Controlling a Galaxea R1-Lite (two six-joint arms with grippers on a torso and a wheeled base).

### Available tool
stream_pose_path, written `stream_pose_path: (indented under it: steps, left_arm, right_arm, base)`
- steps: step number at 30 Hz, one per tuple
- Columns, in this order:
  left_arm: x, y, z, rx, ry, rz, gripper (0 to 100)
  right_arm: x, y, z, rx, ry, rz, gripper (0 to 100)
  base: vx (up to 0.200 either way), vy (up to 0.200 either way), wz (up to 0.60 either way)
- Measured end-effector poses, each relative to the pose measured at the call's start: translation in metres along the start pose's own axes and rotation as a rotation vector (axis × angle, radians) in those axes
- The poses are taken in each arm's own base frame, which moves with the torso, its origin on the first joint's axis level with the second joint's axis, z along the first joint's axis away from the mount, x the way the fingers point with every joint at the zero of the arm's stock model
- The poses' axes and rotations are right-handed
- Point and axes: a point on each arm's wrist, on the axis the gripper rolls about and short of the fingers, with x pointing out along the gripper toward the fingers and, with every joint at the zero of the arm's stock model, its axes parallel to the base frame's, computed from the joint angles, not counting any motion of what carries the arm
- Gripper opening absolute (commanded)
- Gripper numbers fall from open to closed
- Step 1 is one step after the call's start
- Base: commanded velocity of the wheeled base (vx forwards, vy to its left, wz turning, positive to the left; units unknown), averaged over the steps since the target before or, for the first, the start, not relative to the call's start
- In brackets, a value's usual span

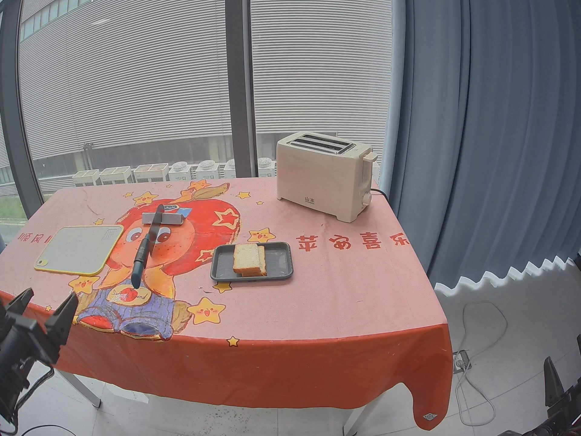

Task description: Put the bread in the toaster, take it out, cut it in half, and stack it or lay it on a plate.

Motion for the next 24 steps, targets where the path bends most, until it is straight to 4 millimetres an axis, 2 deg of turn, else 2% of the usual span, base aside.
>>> stream_pose_path:
  steps: [8, 15, 18, 24]
  left_arm:
    - [-0.048, 0.023, -0.047, 0.011, -0.041, 0.053, 100]
    - [-0.069, 0.033, -0.083, -0.014, -0.045, 0.121, 100]
    - [-0.072, 0.033, -0.088, -0.047, -0.092, 0.061, 100]
    - [-0.075, 0.027, -0.092, -0.015, -0.113, -0.203, 100]
  right_arm:
    - [0.0, 0.0, 0.0, 0.002, 0.001, 0.0, 100]
    - [0.0, 0.0, 0.0, 0.002, 0.001, -0.003, 100]
    - [0.0, 0.0, 0.0, 0.001, 0.0, -0.003, 100]
    - [0.0, 0.0, 0.0, 0.0, 0.0, -0.004, 100]
  base:
    - [0.0, 0.0, 0.0]
    - [0.0, 0.0, 0.0]
    - [0.0, 0.0, 0.0]
    - [0.0, 0.0, 0.0]
